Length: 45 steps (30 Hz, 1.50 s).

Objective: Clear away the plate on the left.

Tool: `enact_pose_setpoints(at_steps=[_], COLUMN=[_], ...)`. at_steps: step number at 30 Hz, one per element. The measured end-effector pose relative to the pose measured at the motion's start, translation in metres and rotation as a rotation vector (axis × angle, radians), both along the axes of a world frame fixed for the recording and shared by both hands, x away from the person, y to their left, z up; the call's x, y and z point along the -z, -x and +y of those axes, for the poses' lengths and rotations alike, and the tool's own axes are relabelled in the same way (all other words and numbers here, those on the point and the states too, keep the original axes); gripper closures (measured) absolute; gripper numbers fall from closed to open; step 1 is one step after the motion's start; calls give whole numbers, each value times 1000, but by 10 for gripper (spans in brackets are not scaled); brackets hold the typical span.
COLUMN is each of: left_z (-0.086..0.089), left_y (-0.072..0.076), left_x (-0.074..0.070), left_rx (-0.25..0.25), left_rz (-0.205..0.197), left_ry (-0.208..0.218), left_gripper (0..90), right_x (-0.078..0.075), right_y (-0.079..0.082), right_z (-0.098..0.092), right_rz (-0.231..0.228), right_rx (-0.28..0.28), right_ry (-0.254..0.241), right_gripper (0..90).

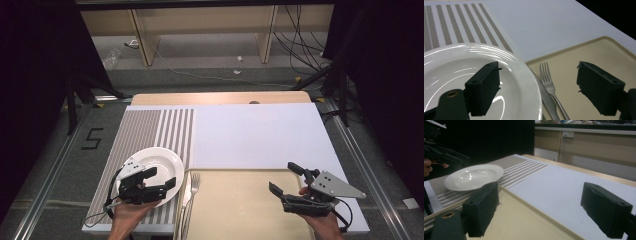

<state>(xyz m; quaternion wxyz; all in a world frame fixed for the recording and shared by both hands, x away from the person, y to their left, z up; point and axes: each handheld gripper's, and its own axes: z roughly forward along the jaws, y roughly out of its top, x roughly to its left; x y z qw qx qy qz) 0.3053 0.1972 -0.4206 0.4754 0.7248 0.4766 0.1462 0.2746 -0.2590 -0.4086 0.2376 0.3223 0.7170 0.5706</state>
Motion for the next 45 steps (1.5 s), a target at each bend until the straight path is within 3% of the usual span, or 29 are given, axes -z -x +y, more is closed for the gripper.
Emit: enact_pose_setpoints(at_steps=[32, 45], left_z=[47, 66], left_y=[0, 2], left_x=[6, 7], left_rx=[-174, -244], left_rz=[40, 49], left_ry=[71, 72], left_gripper=[181, 181], right_x=[0, -1], right_y=[1, 1], right_z=[3, 2], right_rz=[0, -2], right_rx=[-3, -3], right_ry=[3, 2], right_gripper=[157, 157])
